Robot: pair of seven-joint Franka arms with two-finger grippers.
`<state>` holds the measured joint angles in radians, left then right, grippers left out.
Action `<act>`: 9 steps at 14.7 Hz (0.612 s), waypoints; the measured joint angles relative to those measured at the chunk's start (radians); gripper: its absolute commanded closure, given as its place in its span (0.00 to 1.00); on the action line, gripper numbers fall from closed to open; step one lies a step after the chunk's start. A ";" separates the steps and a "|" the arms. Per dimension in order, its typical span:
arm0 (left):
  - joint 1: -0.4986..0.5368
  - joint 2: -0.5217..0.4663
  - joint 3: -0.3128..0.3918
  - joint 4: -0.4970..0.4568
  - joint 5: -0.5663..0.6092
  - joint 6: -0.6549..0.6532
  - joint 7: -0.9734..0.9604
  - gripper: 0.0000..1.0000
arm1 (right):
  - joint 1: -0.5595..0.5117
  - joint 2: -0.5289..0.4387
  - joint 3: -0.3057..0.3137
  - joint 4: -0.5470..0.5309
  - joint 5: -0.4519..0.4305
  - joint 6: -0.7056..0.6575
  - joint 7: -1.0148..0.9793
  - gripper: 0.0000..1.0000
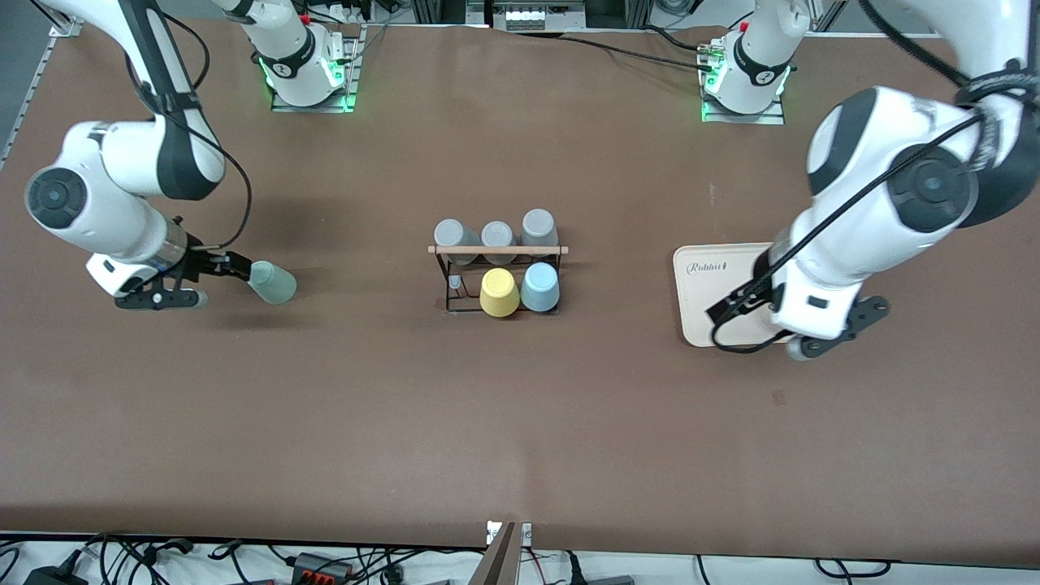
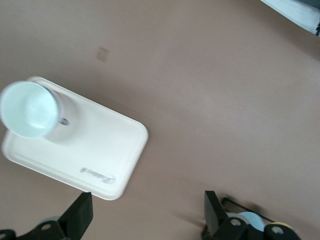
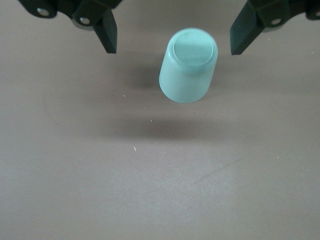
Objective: Hang scattered cups on rack with three cups
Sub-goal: 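Release the blue cup with the left gripper while the right gripper reaches the teal cup, then grasp the pale teal cup with the right gripper while the left gripper retracts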
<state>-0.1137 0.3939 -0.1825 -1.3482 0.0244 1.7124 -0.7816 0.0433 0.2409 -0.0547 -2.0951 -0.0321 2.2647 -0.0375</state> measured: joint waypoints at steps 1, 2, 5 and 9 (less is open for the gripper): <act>0.015 -0.009 -0.001 -0.002 0.007 -0.011 0.040 0.01 | 0.001 0.021 0.002 0.000 0.000 0.011 0.002 0.00; 0.035 -0.017 -0.001 -0.005 0.011 -0.023 0.092 0.00 | 0.004 0.040 0.003 0.000 0.000 0.019 0.012 0.00; 0.099 -0.068 0.003 -0.041 0.012 -0.050 0.282 0.00 | 0.035 0.072 0.006 0.000 0.000 0.036 0.061 0.00; 0.133 -0.180 0.069 -0.141 0.012 -0.055 0.520 0.00 | 0.052 0.095 0.006 -0.002 0.000 0.042 0.075 0.00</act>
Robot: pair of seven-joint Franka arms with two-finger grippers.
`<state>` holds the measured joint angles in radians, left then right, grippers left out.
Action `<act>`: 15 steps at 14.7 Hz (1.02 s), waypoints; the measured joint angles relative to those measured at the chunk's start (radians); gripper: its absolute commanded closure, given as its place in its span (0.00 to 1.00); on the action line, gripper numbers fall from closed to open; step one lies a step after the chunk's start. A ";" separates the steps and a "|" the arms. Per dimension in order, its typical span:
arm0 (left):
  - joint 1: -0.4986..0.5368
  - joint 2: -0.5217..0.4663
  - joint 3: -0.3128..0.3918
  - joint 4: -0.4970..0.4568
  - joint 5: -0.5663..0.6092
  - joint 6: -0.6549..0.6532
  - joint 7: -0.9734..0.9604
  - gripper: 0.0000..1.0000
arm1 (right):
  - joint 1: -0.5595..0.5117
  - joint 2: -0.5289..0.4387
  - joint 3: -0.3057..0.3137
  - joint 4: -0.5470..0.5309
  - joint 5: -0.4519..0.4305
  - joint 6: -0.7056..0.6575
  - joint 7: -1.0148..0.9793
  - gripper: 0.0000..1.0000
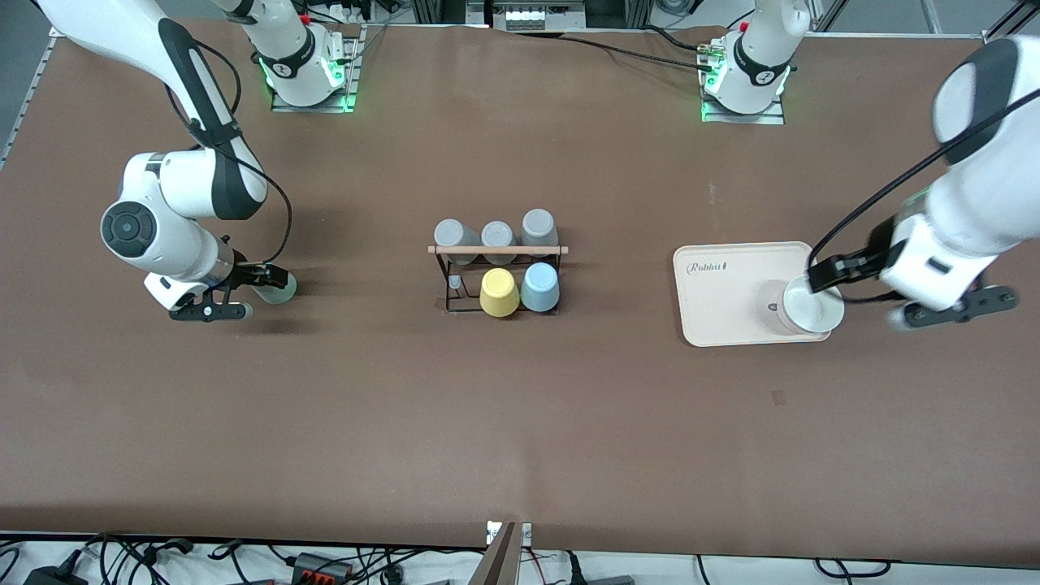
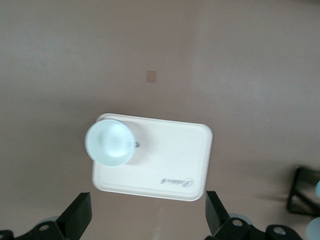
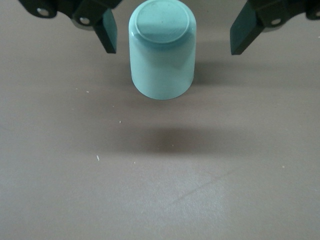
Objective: Hang scattered cups on rack with three cups
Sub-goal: 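Grasp the pale teal cup with the right gripper while the left gripper retracts, then lift and carry the teal cup with the right gripper to the rack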
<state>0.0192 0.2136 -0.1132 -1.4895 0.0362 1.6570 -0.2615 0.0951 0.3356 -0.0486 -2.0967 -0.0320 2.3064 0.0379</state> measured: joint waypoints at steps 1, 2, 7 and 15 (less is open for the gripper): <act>0.000 -0.030 0.025 -0.025 0.000 -0.001 0.053 0.00 | -0.001 0.004 -0.001 -0.001 0.000 0.000 0.000 0.00; 0.000 -0.062 0.048 -0.050 -0.005 -0.001 0.099 0.00 | -0.002 0.008 -0.002 -0.003 0.000 0.000 0.000 0.00; -0.001 -0.191 0.103 -0.154 -0.038 -0.002 0.215 0.00 | -0.003 0.039 -0.003 -0.013 0.000 0.002 0.000 0.00; 0.007 -0.276 0.107 -0.230 -0.038 -0.001 0.275 0.00 | -0.004 0.061 -0.004 -0.011 0.000 0.004 0.001 0.79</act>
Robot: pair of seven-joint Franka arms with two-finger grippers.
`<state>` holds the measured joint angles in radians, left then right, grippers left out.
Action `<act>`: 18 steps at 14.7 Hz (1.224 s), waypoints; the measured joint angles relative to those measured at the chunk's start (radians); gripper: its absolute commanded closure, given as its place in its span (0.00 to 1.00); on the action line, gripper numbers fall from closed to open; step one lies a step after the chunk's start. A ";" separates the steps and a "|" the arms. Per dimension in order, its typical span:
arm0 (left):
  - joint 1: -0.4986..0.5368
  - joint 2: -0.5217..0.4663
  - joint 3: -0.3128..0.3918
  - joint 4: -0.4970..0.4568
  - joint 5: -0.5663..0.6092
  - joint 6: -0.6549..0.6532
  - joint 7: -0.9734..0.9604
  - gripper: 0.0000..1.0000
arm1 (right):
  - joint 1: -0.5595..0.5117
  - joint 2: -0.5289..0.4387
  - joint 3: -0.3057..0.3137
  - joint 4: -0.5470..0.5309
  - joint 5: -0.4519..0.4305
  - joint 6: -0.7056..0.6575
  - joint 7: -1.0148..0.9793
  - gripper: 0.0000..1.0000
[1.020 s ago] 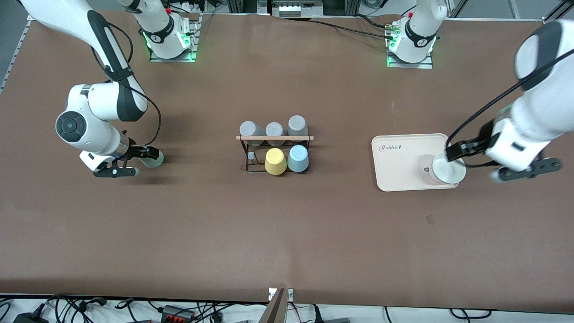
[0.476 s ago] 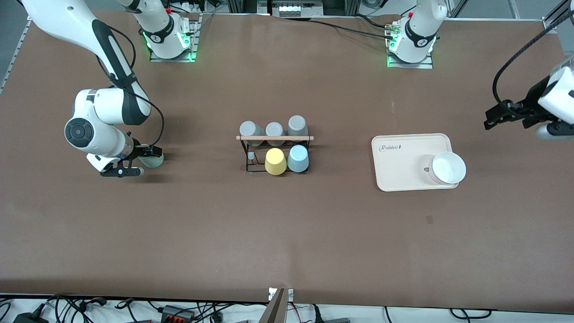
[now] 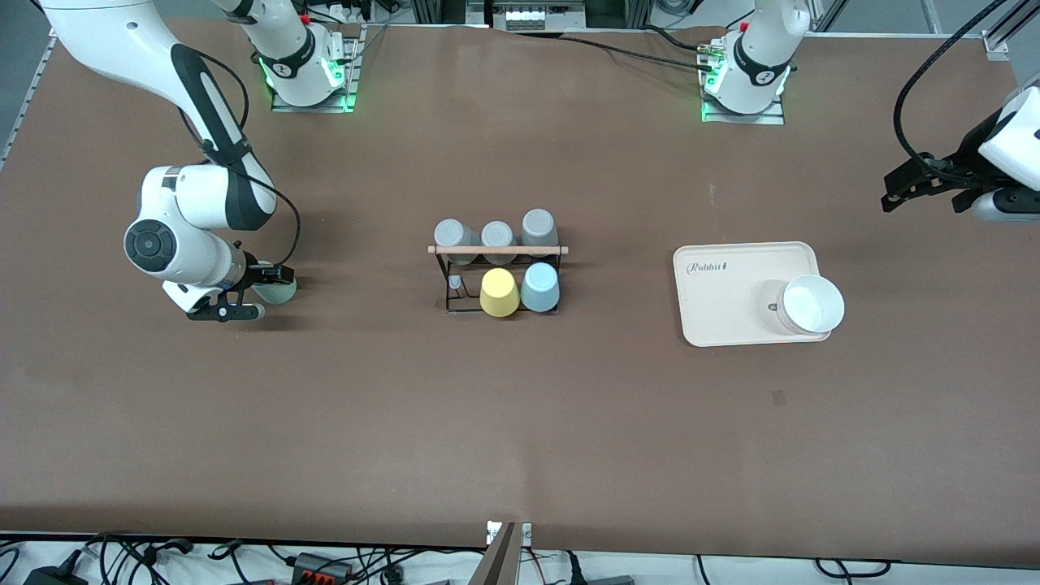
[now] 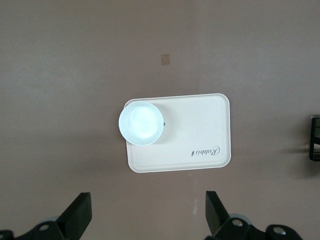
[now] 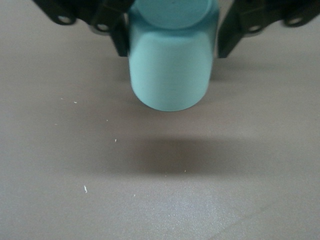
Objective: Hang scattered cups on rack with three cups
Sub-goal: 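Lift and carry the teal cup with the right gripper to the rack, then hang the teal cup on the rack peg beside the yellow cup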
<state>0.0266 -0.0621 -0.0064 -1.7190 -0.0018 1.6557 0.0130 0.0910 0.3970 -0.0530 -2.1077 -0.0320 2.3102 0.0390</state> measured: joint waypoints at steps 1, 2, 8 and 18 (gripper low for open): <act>0.000 -0.001 0.001 0.001 0.000 0.001 0.001 0.00 | 0.000 -0.003 0.000 0.006 0.000 -0.002 0.000 0.79; 0.000 -0.002 0.002 0.007 0.000 0.001 0.001 0.00 | 0.001 -0.006 0.000 0.020 0.000 -0.015 0.000 0.79; 0.000 -0.002 0.006 0.114 0.000 -0.107 0.001 0.00 | 0.030 -0.041 0.051 0.351 0.089 -0.375 0.011 0.79; -0.001 0.010 0.005 0.136 0.000 -0.130 0.001 0.00 | 0.350 0.055 0.064 0.638 0.092 -0.477 0.394 0.79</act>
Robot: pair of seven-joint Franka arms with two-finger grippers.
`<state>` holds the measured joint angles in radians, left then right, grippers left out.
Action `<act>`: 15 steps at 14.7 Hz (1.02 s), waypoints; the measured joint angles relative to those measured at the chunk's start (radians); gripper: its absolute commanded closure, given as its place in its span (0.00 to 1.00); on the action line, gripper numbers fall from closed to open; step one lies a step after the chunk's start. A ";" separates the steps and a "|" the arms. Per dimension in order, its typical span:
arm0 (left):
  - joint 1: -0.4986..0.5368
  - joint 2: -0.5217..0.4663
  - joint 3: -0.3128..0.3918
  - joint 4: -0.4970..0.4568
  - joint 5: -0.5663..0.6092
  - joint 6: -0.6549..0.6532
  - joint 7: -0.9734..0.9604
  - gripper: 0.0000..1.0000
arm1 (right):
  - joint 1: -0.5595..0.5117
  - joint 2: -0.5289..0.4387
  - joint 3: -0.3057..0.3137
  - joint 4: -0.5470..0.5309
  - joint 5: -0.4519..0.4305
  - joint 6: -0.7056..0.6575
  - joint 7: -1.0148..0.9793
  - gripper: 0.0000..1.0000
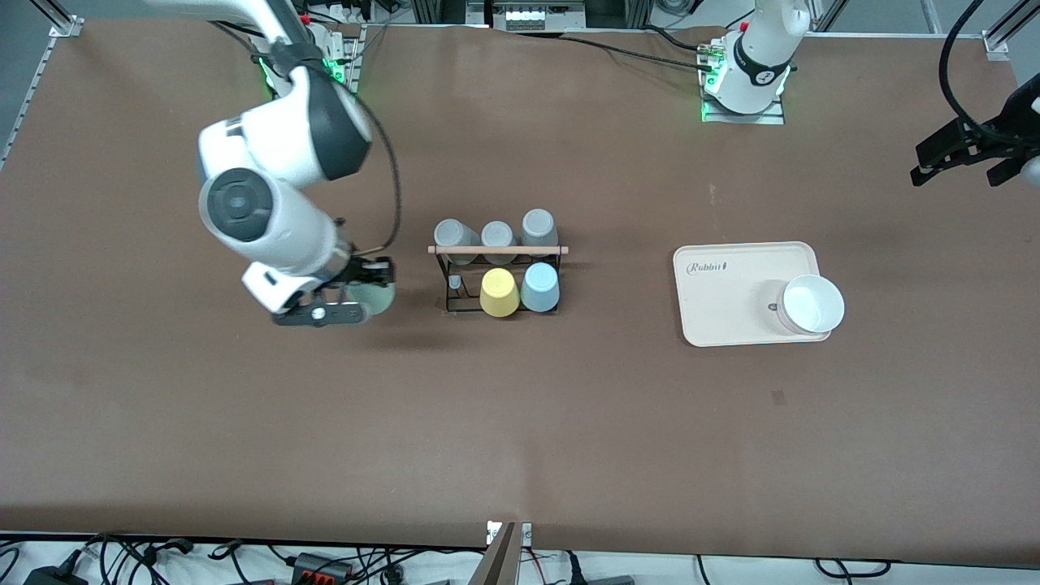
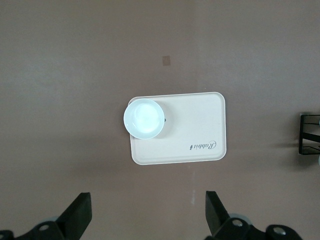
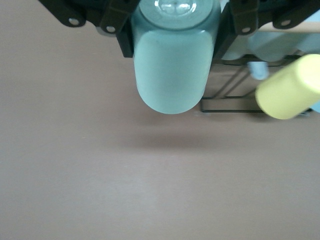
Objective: Hang scattered cups on rack with three cups
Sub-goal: 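Hang the teal cup on the rack peg beside the yellow cup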
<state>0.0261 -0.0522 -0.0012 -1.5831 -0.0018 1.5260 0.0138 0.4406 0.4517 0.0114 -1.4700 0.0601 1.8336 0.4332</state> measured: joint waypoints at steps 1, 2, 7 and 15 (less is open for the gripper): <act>0.000 0.004 0.000 0.000 0.000 0.000 0.000 0.00 | 0.020 0.016 0.000 0.021 0.000 0.000 0.045 0.79; 0.000 0.008 0.000 0.000 0.000 0.000 0.000 0.00 | 0.037 0.032 0.000 0.043 0.000 0.000 0.092 0.79; 0.000 0.015 -0.001 0.001 0.000 0.000 0.001 0.00 | 0.090 0.106 0.000 0.124 0.054 0.016 0.281 0.79; -0.002 0.016 -0.004 0.011 0.000 0.000 0.001 0.00 | 0.122 0.157 0.000 0.136 0.069 0.024 0.313 0.79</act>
<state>0.0240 -0.0361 -0.0056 -1.5720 -0.0019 1.5264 0.0152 0.5622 0.6085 0.0113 -1.3342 0.1289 1.8572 0.7467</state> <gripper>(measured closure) 0.000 0.313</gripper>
